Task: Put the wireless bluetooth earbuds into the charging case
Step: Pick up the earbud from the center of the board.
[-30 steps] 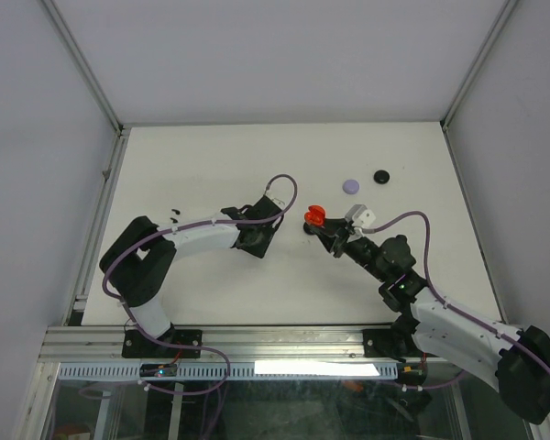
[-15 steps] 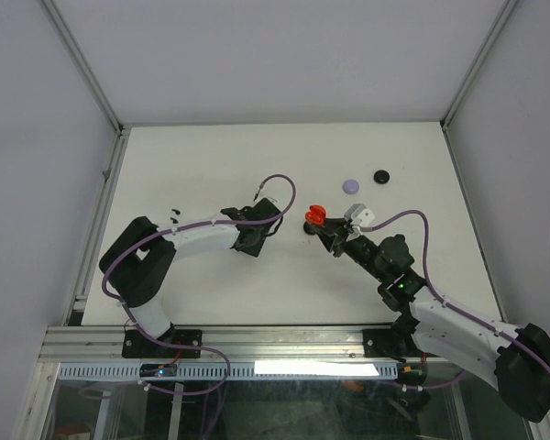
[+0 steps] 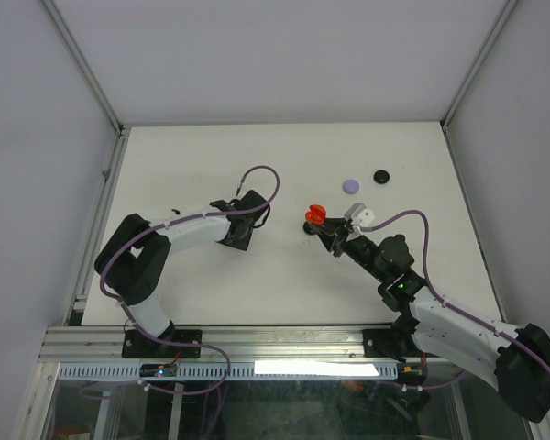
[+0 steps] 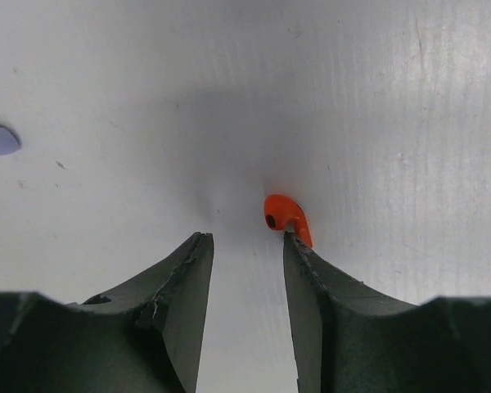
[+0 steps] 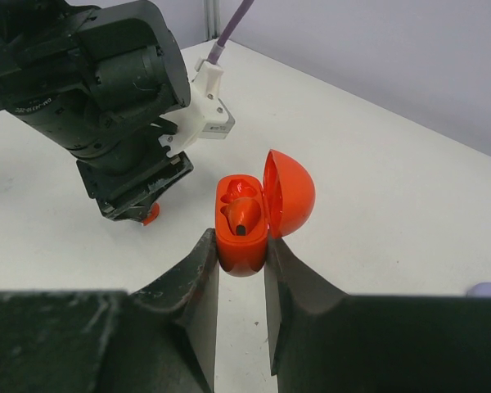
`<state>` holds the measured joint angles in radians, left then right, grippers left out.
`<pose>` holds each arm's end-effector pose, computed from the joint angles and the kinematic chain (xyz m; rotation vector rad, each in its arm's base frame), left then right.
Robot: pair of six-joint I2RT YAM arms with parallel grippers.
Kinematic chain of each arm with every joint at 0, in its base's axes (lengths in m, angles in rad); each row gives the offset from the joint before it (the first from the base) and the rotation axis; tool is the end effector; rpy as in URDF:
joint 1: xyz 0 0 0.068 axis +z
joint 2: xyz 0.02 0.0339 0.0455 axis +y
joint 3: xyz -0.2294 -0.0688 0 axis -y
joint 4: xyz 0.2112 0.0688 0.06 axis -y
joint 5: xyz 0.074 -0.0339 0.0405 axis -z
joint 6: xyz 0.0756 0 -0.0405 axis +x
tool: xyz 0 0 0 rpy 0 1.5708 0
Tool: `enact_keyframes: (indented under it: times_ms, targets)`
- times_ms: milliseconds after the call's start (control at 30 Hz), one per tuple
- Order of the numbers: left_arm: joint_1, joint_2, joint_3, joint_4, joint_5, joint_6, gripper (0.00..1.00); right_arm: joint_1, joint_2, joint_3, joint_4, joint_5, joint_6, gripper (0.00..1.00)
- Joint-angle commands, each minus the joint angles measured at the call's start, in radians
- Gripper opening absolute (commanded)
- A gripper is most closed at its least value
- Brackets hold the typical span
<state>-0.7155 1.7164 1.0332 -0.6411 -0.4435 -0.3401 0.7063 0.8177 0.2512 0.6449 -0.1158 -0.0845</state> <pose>0.2399 -0.1655 0.1157 0.4276 2.6535 0.3557 0.1633 0.1508 0.2298 -0.6725 1.3642 0.5861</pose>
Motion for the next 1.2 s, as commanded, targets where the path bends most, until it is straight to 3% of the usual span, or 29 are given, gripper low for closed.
enact_keyframes:
  times_ms: [0, 200, 500, 967, 1167]
  targets:
    - [-0.008, -0.098, 0.015, -0.027, 0.047, -0.046, 0.42, -0.003, -0.012, 0.024, 0.056, 0.019, -0.004, 0.00]
    - [-0.005, -0.137, 0.053, -0.064, 0.087, -0.108, 0.42, -0.004, 0.000, 0.028, 0.058, 0.011, -0.005, 0.00]
    - [0.080, -0.021, 0.121, -0.042, 0.167, -0.144, 0.33, -0.004, 0.003, 0.035, 0.052, 0.001, 0.005, 0.00]
    - [0.089, 0.063, 0.118, -0.006, 0.211, -0.143, 0.30, -0.003, -0.003, 0.035, 0.036, 0.002, 0.006, 0.00]
    - [0.090, 0.100, 0.113, 0.004, 0.199, -0.138, 0.23, -0.003, -0.003, 0.040, 0.024, 0.002, 0.006, 0.00]
